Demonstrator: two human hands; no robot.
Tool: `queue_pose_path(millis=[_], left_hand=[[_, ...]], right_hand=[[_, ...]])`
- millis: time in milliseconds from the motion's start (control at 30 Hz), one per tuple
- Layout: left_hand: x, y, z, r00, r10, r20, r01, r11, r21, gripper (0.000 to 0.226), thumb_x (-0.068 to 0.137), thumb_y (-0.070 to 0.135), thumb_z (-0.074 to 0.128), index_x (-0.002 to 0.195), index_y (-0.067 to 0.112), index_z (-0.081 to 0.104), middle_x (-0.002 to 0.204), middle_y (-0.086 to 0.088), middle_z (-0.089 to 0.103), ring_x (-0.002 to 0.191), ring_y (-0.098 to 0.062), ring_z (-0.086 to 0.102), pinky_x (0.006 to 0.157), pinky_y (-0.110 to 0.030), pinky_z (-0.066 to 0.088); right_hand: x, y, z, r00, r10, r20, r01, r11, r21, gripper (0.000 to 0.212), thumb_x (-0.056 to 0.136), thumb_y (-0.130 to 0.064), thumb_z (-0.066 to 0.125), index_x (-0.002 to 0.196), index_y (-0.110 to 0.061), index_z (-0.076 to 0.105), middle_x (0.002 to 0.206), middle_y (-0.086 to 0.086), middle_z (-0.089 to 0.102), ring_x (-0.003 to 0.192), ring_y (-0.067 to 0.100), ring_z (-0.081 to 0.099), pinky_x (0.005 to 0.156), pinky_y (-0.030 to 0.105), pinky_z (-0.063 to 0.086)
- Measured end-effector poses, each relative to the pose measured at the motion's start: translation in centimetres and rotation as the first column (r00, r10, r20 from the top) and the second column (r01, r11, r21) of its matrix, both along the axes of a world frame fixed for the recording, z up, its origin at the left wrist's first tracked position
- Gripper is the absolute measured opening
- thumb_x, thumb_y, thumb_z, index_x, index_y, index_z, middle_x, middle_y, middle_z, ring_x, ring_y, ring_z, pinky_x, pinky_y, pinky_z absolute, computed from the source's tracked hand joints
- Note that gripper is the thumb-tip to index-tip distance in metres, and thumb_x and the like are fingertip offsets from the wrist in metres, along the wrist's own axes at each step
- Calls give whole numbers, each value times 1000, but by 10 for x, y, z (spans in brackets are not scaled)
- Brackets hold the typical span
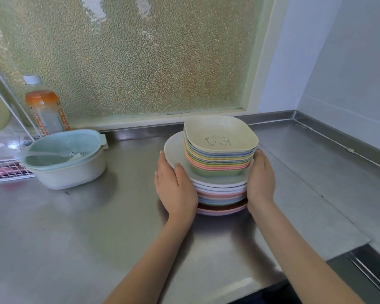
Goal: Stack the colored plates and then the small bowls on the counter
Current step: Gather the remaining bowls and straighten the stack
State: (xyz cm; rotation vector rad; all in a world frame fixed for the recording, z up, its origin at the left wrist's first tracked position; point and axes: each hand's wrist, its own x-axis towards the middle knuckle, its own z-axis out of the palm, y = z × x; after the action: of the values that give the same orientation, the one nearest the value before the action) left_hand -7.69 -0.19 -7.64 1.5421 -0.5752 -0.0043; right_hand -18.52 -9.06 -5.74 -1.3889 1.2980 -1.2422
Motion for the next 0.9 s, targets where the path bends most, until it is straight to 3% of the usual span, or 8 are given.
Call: queue_pose_path(millis=[100, 200, 300, 433, 500, 600, 900], left_hand=[[13, -1, 1, 998, 32, -45, -31, 999, 20, 61, 84, 27, 24, 142, 14, 38, 147, -4, 43, 136, -21, 37, 114, -45, 25], [40, -2, 4, 996, 64, -63, -62, 998, 33, 61, 84, 30, 24, 142, 16, 39, 145, -3, 46, 133, -23, 39, 113, -43, 27], [72, -3, 5, 995, 80, -60, -80, 997, 7, 54, 85, 27, 26, 134, 16, 47, 135, -4, 55, 123, -24, 48, 106, -35, 35], [98, -3, 11, 988, 131, -87, -132, 991, -1, 45, 94, 17, 31, 137, 17, 44, 137, -4, 53, 126, -21, 45, 94, -24, 29], [109, -4, 11, 983, 161, -94, -161, 987, 7, 44, 94, 18, 31, 135, 17, 46, 136, -4, 54, 124, -21, 47, 93, -24, 31], [130, -6, 10, 978, 189, -88, -189, 982, 3, 53, 87, 27, 28, 136, 18, 45, 136, -4, 54, 125, -23, 47, 105, -36, 36], [146, -8, 6, 976, 207, -66, -209, 978, -16, 54, 84, 27, 27, 134, 22, 47, 132, -1, 57, 120, -22, 47, 102, -39, 38]], right_hand=[[18, -3, -1, 1000, -5, 3, 5, 1000, 12, 49, 94, -42, 23, 128, -22, 51, 131, 0, 56, 121, 22, 49, 103, 44, 39], [45, 1, 2, 999, 13, 35, -14, 999, 32, 47, 97, -40, 27, 139, -28, 41, 143, -3, 45, 131, 20, 40, 108, 39, 30], [75, 2, 4, 998, 53, 45, -55, 998, 33, 47, 97, -38, 27, 142, -29, 36, 145, -3, 43, 132, 21, 38, 108, 39, 29], [110, -3, 7, 992, 113, 56, -115, 992, 44, 47, 97, -36, 28, 143, -29, 34, 146, -1, 42, 133, 23, 38, 108, 40, 29], [125, -7, 8, 989, 141, 52, -143, 989, 44, 47, 97, -36, 27, 143, -28, 34, 146, -1, 42, 133, 23, 37, 107, 39, 28], [144, -10, 8, 985, 168, 49, -170, 985, 32, 47, 98, -34, 27, 144, -27, 34, 147, 0, 41, 134, 23, 36, 107, 37, 28], [161, -14, 3, 990, 135, 38, -136, 990, 32, 46, 98, -37, 27, 142, -29, 36, 146, -2, 42, 132, 22, 38, 103, 38, 32]])
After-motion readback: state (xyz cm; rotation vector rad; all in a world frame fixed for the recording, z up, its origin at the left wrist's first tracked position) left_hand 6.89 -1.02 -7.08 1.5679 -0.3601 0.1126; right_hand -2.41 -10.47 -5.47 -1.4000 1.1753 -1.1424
